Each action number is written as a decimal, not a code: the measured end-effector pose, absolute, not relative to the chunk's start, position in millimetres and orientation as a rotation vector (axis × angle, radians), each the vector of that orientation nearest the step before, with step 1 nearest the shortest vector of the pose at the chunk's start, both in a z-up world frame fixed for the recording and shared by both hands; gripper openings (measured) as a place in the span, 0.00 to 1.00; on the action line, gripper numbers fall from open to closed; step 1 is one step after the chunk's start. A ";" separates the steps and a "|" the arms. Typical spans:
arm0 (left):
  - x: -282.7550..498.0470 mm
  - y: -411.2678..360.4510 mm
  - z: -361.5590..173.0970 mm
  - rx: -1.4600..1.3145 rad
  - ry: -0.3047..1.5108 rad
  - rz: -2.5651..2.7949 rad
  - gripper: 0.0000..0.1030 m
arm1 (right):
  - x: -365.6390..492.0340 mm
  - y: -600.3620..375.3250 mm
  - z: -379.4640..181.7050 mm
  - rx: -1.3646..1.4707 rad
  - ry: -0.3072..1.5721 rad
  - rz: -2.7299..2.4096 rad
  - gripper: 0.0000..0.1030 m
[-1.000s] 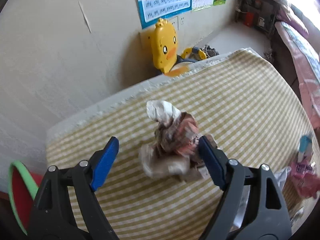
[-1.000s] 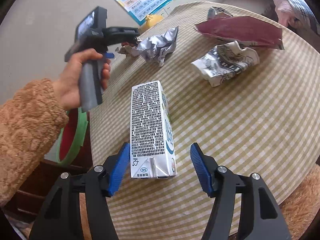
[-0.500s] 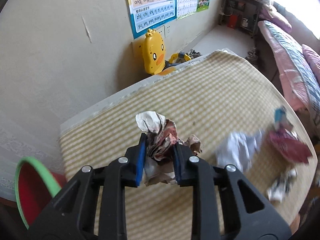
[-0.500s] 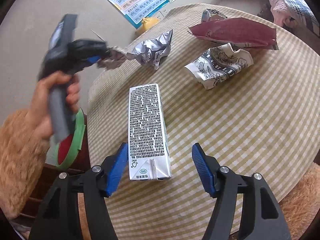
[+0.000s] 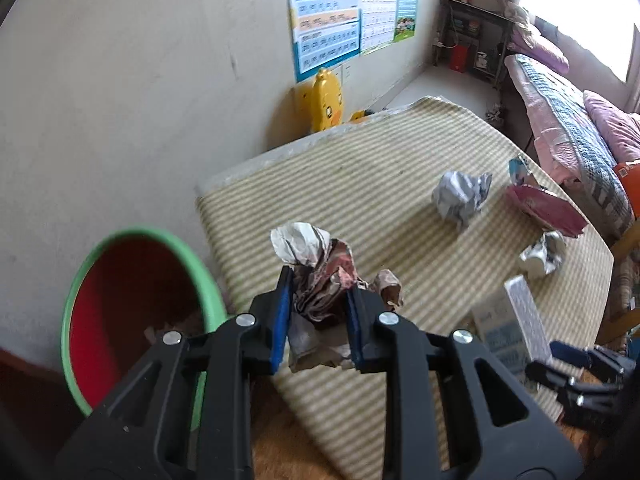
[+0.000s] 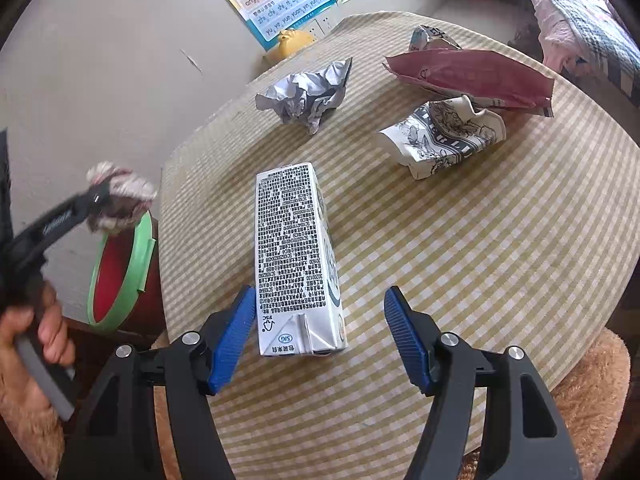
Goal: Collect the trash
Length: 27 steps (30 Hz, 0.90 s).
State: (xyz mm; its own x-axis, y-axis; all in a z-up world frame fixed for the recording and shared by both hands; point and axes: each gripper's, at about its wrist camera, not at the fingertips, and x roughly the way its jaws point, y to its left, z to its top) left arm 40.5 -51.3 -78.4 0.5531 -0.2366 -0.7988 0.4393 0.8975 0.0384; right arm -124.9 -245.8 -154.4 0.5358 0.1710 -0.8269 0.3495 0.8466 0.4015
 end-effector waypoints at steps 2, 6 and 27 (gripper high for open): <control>39.2 -42.6 -77.7 0.239 0.897 -0.391 0.23 | -124.4 -242.3 -153.0 0.561 1.020 -0.120 0.62; 40.0 -33.3 -77.3 0.204 0.893 -0.390 0.23 | -117.5 -236.6 -148.9 0.529 1.029 -0.138 0.64; 40.1 -25.6 -91.2 0.186 0.933 -0.391 0.24 | -80.4 -227.9 -161.4 0.524 1.113 -0.112 0.69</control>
State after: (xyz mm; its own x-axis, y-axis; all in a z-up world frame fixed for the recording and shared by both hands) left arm 40.1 -25.6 -91.2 0.5314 -0.2462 -0.8105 0.4053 0.9141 -0.0119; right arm -80.4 -227.9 -161.4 0.4504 0.1710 -0.8763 0.3416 0.8738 0.3461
